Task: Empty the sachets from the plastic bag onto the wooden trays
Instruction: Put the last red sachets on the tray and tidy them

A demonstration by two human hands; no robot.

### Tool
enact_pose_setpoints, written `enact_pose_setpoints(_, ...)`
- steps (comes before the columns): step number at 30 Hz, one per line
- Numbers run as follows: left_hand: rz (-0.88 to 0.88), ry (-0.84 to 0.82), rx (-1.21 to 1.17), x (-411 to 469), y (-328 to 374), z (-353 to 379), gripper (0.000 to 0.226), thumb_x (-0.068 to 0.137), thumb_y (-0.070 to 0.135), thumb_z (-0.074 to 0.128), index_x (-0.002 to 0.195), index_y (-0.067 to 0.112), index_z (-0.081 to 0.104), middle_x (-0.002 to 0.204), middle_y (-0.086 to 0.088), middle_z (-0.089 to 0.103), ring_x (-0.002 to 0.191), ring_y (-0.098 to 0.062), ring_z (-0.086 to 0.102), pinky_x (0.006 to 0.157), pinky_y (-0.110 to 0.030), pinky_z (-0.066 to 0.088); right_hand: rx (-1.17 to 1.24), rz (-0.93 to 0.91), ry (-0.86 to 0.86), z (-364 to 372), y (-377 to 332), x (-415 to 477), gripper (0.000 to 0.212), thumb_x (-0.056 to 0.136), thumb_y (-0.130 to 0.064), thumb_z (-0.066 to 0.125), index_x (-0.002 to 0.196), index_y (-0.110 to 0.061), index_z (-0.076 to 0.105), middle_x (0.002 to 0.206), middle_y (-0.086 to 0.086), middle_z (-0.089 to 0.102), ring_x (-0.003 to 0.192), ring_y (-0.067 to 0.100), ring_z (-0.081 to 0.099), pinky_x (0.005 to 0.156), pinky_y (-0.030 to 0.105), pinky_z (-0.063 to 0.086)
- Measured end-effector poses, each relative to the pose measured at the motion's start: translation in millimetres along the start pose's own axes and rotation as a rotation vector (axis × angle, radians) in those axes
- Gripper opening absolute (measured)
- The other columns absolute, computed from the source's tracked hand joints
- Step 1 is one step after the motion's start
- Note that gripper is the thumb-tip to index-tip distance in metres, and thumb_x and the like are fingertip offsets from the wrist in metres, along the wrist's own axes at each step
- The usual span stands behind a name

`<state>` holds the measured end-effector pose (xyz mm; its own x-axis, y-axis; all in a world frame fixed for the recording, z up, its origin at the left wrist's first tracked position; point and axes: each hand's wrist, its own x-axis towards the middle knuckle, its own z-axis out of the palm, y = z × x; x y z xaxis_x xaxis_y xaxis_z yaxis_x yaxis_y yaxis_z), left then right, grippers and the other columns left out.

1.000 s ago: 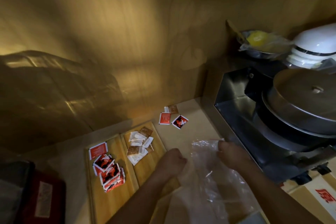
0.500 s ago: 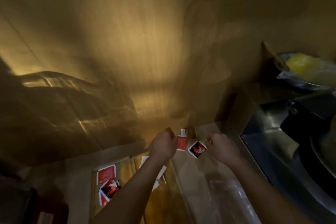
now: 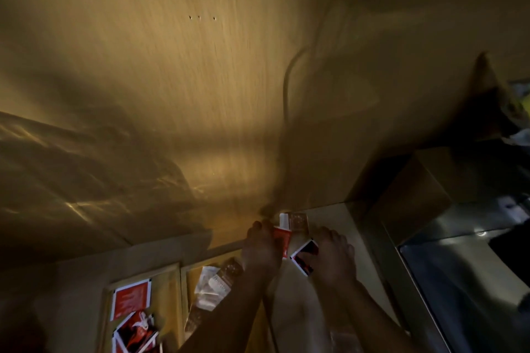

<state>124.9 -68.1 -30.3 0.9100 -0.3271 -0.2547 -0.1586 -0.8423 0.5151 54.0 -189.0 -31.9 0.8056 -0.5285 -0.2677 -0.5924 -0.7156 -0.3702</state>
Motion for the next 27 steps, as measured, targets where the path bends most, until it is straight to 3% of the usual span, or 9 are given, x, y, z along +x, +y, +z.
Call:
enact_pose_setpoints(6, -0.188, -0.012, -0.015, 10, 3, 11, 0.046, 0.088, 0.019, 0.051, 0.127, 0.004, 0.034, 0.127, -0.015, 0.054, 0.119, -0.031, 0.051, 0.098, -0.038, 0.039, 0.066, 0.118, -0.079, 16, 5, 2, 0.07, 0.066, -0.043, 0.074, 0.124, -0.018, 0.045, 0.129, 0.009, 0.05, 0.119, 0.027, 0.045, 0.096, 0.035, 0.036)
enact_pose_setpoints(10, -0.15, -0.153, -0.053, 17, 5, 9, 0.043, 0.081, 0.026, 0.061, 0.119, 0.006, 0.054, 0.124, -0.013, 0.061, 0.118, -0.028, 0.056, 0.104, -0.037, 0.039, 0.26, 0.152, -0.191, 13, 8, 2, 0.072, 0.067, -0.027, 0.078, 0.129, -0.014, 0.044, 0.133, 0.01, 0.044, 0.119, 0.029, 0.048, 0.097, 0.037, 0.044)
enact_pose_setpoints(12, -0.118, -0.211, -0.064, 16, 5, 6, 0.035, 0.083, 0.023, 0.058, 0.115, 0.008, 0.06, 0.123, -0.013, 0.063, 0.117, -0.027, 0.057, 0.104, -0.036, 0.04, 0.282, 0.156, -0.187, 12, 8, -2, 0.062, 0.072, -0.024, 0.074, 0.127, -0.013, 0.046, 0.129, 0.011, 0.045, 0.115, 0.029, 0.052, 0.095, 0.037, 0.046)
enact_pose_setpoints(15, -0.059, -0.177, -0.151, 5, -3, 4, 0.033, 0.088, 0.017, 0.054, 0.119, 0.008, 0.057, 0.126, -0.014, 0.061, 0.118, -0.028, 0.055, 0.104, -0.036, 0.038, 0.326, 0.138, -0.147, 12, 12, -9, 0.032, 0.079, -0.019, 0.067, 0.107, -0.009, 0.056, 0.115, 0.014, 0.058, 0.102, 0.029, 0.059, 0.085, 0.033, 0.048)
enact_pose_setpoints(17, -0.009, -0.108, -0.316, -8, -8, -2, 0.028, 0.089, 0.013, 0.054, 0.115, 0.002, 0.059, 0.118, -0.02, 0.064, 0.112, -0.034, 0.059, 0.098, -0.038, 0.044, 0.371, 0.134, -0.131, 9, 12, -14, 0.012, 0.083, -0.016, 0.062, 0.091, -0.01, 0.055, 0.104, 0.015, 0.065, 0.094, 0.029, 0.062, 0.078, 0.033, 0.048)
enact_pose_setpoints(19, -0.045, -0.046, -0.506, -21, -14, -13, 0.02, 0.089, 0.014, 0.057, 0.103, 0.002, 0.064, 0.102, -0.02, 0.069, 0.097, -0.034, 0.065, 0.089, -0.042, 0.051, 0.418, 0.123, -0.103, 5, 11, -20, 0.008, 0.086, -0.014, 0.059, 0.084, -0.011, 0.052, 0.093, 0.015, 0.066, 0.088, 0.029, 0.062, 0.072, 0.031, 0.047)
enact_pose_setpoints(21, -0.102, 0.003, -0.574, -35, -23, -29, 0.018, 0.089, 0.025, 0.058, 0.091, 0.01, 0.066, 0.086, -0.01, 0.071, 0.081, -0.025, 0.067, 0.076, -0.037, 0.054, 0.48, 0.117, -0.065, 0, 7, -28, 0.01, 0.087, -0.014, 0.058, 0.079, -0.012, 0.054, 0.079, 0.008, 0.063, 0.075, 0.023, 0.06, 0.059, 0.021, 0.045)
enact_pose_setpoints(23, -0.118, 0.061, -0.679, -52, -39, -42, 0.015, 0.086, 0.023, 0.061, 0.075, 0.013, 0.064, 0.07, -0.004, 0.066, 0.067, -0.016, 0.063, 0.06, -0.027, 0.048, 0.56, 0.101, -0.043, -4, 1, -37, 0.015, 0.087, -0.012, 0.059, 0.073, -0.013, 0.054, 0.067, 0.0, 0.058, 0.062, 0.012, 0.056, 0.046, 0.006, 0.037)
enact_pose_setpoints(27, -0.134, 0.154, -0.805, -99, -76, -68, 0.02, 0.084, 0.017, 0.064, 0.064, 0.016, 0.065, 0.054, 0.004, 0.064, 0.048, 0.0, 0.056, 0.046, -0.013, 0.042, 0.661, 0.057, -0.088, -2, -25, -57, 0.032, 0.087, -0.006, 0.057, 0.058, -0.015, 0.047, 0.058, -0.002, 0.052, 0.055, 0.007, 0.049, 0.042, 0.007, 0.035)
